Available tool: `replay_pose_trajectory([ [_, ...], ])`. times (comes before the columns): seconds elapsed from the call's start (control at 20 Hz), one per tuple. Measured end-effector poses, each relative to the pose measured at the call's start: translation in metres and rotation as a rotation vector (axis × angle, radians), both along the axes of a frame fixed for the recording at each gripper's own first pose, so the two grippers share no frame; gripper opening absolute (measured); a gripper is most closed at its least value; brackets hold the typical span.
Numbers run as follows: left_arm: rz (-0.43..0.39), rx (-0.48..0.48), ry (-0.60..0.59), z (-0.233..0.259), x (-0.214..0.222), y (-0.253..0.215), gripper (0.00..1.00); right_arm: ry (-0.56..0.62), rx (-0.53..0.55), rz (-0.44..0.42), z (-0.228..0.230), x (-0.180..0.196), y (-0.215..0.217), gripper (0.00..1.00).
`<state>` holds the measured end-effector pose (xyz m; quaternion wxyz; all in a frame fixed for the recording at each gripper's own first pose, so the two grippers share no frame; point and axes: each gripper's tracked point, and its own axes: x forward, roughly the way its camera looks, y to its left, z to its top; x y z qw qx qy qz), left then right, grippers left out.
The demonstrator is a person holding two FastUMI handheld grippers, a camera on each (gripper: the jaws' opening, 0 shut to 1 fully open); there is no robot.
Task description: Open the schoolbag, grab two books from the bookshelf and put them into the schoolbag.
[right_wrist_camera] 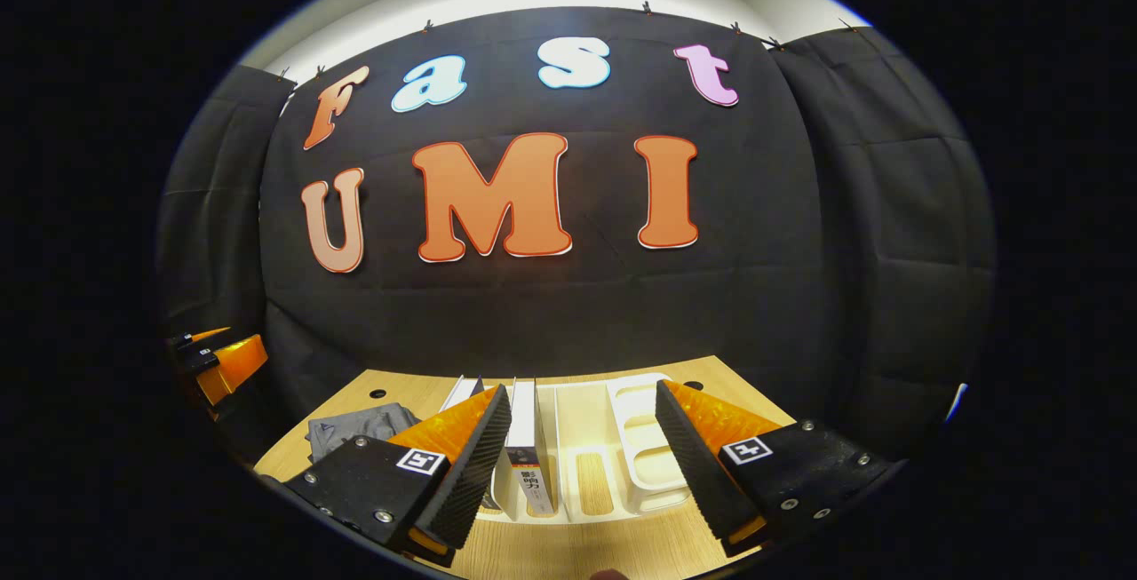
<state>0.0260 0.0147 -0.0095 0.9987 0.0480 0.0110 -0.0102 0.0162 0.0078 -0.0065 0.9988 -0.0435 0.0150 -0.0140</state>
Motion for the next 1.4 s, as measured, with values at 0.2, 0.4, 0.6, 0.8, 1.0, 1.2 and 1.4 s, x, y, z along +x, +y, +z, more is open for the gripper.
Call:
replay_pose_trajectory([
  [0.2,-0.011,0.103,0.016,-0.010,0.000,-0.005,0.95,0.035,0.007,-0.018,-0.011,-0.001,-0.008,0.97],
  [0.4,-0.026,0.174,0.078,-0.039,-0.002,-0.008,1.00,0.080,0.020,-0.037,-0.030,-0.002,-0.017,0.97],
  [0.6,-0.045,0.297,0.170,-0.087,-0.009,-0.005,0.97,0.134,0.019,-0.053,-0.053,-0.003,-0.023,0.97],
  [0.8,-0.065,0.467,0.303,-0.155,-0.020,0.002,0.97,0.199,0.021,-0.064,-0.079,-0.004,-0.027,0.97],
  [1.0,-0.104,0.534,0.453,-0.228,-0.041,0.002,0.98,0.256,0.008,-0.086,-0.101,-0.010,-0.034,0.97],
  [1.2,-0.134,0.584,0.518,-0.276,-0.043,0.001,0.98,0.302,-0.015,-0.117,-0.117,-0.020,-0.046,0.98],
  [1.4,-0.140,0.689,0.529,-0.301,-0.031,0.005,0.98,0.324,-0.026,-0.156,-0.124,-0.031,-0.063,0.98],
])
